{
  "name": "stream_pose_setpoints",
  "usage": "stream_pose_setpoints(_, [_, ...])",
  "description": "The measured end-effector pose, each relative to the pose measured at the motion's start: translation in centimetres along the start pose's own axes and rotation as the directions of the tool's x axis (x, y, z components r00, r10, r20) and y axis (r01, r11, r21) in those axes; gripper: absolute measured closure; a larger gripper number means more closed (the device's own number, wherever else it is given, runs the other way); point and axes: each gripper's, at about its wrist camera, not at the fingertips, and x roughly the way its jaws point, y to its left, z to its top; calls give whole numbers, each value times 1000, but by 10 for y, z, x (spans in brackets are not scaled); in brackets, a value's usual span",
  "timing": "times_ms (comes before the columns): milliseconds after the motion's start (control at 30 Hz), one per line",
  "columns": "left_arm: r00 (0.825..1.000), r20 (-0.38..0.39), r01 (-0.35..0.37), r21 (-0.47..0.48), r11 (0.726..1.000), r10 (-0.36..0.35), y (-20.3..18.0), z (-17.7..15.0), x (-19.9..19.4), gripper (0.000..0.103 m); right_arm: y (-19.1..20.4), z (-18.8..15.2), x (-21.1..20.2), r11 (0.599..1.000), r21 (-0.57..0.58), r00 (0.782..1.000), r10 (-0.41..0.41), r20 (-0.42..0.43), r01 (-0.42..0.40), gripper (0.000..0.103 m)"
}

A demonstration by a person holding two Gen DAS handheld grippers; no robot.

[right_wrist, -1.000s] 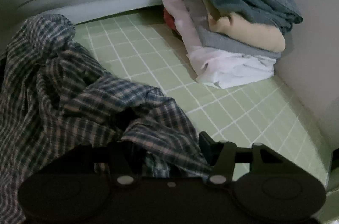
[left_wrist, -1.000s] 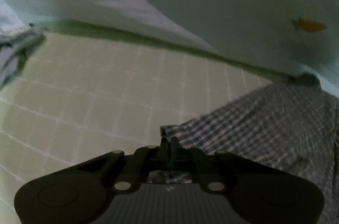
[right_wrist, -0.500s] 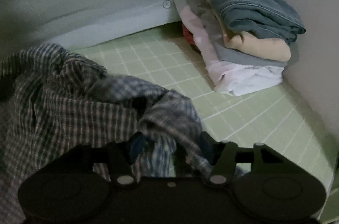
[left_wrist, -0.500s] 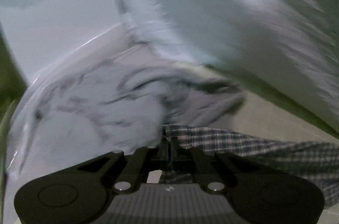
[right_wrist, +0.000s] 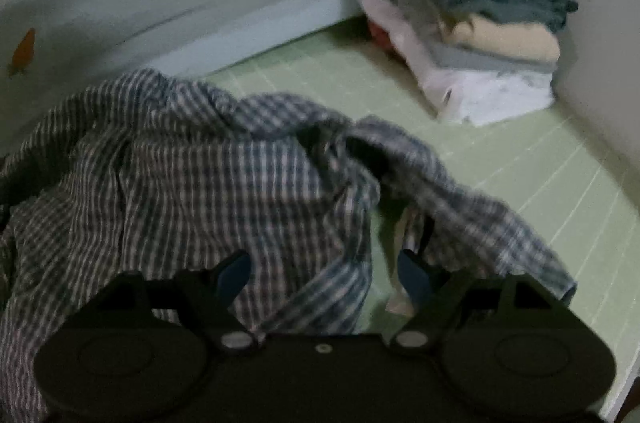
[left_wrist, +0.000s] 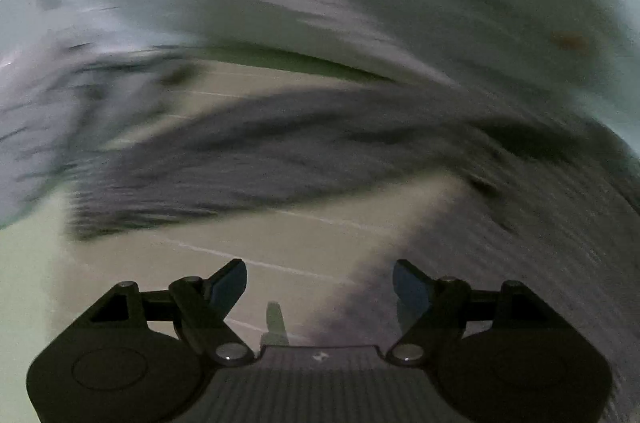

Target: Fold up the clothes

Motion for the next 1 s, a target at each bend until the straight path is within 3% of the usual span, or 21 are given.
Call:
stream_pose_setpoints(100, [996,-39,84,117,990,-80,-40,-9,9,22,0,-4,4,1000,1,999,25,-24,-25,22])
stream_pose_setpoints(267, [995,-93,51,240,969,-29,-68,-23,23,24,1,-5,8,999,-9,998,35,-42,-35,22])
stream_pose_setpoints(300, [995,-96,42,247,968,-18,-65,-23,25,26,1,-5,9,999,-7,998,37,-49,-37,22])
stream_pose_setpoints(333, [995,-100,32,245,969,-7,-61,-23,26,36,2,-6,11,999,-5,998,38,-55,-38,22])
stream_pose_setpoints(400, [994,-109,18,226,974,7,-50,-21,28,56,3,-7,14,999,5,997,39,-70,-39,22])
stream_pose_setpoints(433, [993,-114,16,209,978,8,-44,-19,28,80,3,-7,16,999,9,996,39,-76,-38,22])
stream_pose_setpoints(467, [994,-107,4,189,982,16,-36,-17,27,98,3,-7,17,999,12,996,38,-81,-38,22])
stream_pose_setpoints(600, [994,-43,-92,110,990,97,-1,-5,15,99,2,-7,19,1000,13,996,27,-87,-26,22])
stream_pose_setpoints(733, [980,-20,-200,-62,978,199,57,10,11,100,-3,-6,25,999,40,995,28,-96,-24,24])
stream_pose_setpoints(800, [978,-31,-208,-125,970,206,79,11,9,100,-3,-4,29,999,30,994,43,-99,-40,39])
stream_pose_setpoints(867, [972,-37,-235,-148,961,232,92,8,5,100,4,-1,30,997,-26,994,63,-86,-66,76])
stream_pose_setpoints(933, [964,-46,-267,-159,951,263,100,0,0,100,11,3,31,993,-82,994,84,-73,-90,100])
stream_pose_setpoints(1000, [960,-56,-280,-187,942,274,105,-15,-14,100,17,8,31,986,-126,993,104,-55,-110,101])
